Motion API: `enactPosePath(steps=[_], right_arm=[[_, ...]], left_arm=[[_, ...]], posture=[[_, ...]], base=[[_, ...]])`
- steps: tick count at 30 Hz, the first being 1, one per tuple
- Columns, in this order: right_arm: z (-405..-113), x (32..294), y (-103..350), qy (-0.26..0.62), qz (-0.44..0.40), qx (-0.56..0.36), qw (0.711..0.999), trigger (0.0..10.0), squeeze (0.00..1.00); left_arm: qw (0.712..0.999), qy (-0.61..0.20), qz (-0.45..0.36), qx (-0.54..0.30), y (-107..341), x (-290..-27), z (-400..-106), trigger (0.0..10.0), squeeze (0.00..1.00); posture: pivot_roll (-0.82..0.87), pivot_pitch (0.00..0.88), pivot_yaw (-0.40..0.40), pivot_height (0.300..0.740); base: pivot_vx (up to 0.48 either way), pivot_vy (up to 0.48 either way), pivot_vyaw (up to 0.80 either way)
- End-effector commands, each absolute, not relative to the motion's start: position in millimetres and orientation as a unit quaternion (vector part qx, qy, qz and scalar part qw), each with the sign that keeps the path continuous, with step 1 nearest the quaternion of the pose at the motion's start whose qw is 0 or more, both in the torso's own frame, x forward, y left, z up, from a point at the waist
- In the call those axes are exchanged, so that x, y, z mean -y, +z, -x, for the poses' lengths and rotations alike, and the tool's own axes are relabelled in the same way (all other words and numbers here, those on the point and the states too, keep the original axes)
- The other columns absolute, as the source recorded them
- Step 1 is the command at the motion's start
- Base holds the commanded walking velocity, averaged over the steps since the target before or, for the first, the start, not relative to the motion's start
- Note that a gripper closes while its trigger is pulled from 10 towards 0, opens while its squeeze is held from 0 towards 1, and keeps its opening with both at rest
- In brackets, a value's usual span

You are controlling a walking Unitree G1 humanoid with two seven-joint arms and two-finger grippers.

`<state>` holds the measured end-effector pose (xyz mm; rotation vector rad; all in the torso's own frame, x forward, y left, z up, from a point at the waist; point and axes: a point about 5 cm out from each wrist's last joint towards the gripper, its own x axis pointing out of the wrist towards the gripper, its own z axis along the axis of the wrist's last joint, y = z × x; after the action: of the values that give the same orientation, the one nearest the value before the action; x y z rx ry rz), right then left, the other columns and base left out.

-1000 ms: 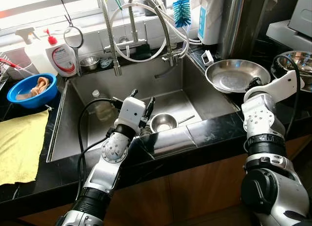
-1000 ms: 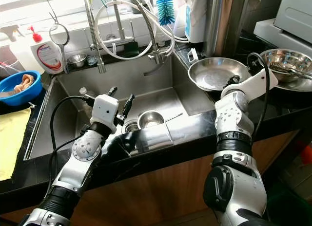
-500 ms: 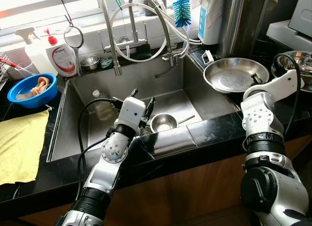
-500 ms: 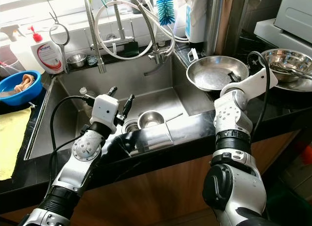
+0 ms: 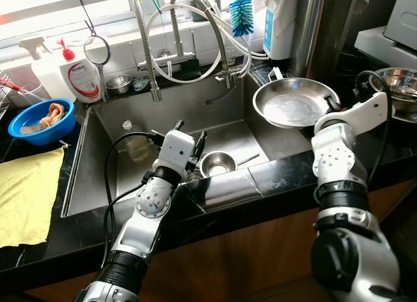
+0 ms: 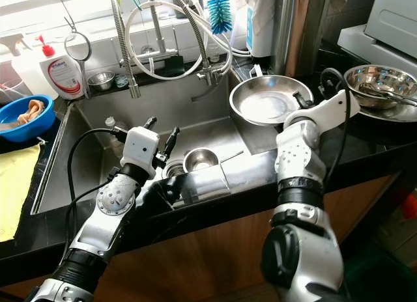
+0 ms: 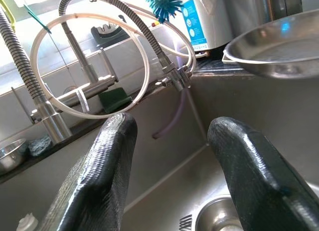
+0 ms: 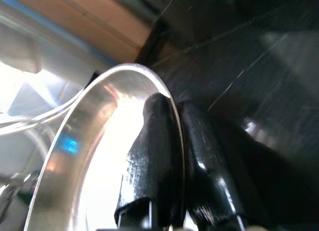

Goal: Kitchen organization

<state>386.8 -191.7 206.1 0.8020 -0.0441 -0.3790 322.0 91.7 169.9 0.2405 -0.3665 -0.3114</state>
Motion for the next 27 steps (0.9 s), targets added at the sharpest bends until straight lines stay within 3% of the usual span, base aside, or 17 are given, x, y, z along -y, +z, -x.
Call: enactPosePath(steps=[1,3,4,13,27], right_arm=[[-384,183,215,-0.140,-0.368,0.057,0.918,0.0,0.00],[-381,178,222,-0.110,-0.318,0.087,0.938,0.0,0.00],[-378,173,224,-0.090,-0.265,0.102,0.955,10.0,0.00],[-378,165,235,-0.025,-0.043,0.141,0.989,10.0,0.00],[-397,146,203,0.063,0.077,0.068,0.993,10.0,0.00]], left_arm=[[0.964,-0.140,-0.127,0.186,173,-97,-321,10.0,0.00],[0.965,-0.133,-0.128,0.185,173,-99,-322,10.0,0.00],[0.966,-0.126,-0.127,0.184,173,-101,-322,10.0,0.00],[0.980,-0.081,-0.071,0.169,174,-112,-325,10.0,0.00],[0.983,-0.073,-0.066,0.154,170,-117,-324,10.0,0.00]], posture=[[-0.20,0.000,0.146,0.740],[-0.20,0.000,0.146,0.740],[-0.20,0.000,0.143,0.740],[-0.21,0.000,0.147,0.740],[-0.20,0.000,0.141,0.740]], base=[[0.000,0.000,0.00],[0.000,0.000,0.00],[0.000,0.000,0.00],[0.000,0.000,0.00],[0.000,0.000,0.00]])
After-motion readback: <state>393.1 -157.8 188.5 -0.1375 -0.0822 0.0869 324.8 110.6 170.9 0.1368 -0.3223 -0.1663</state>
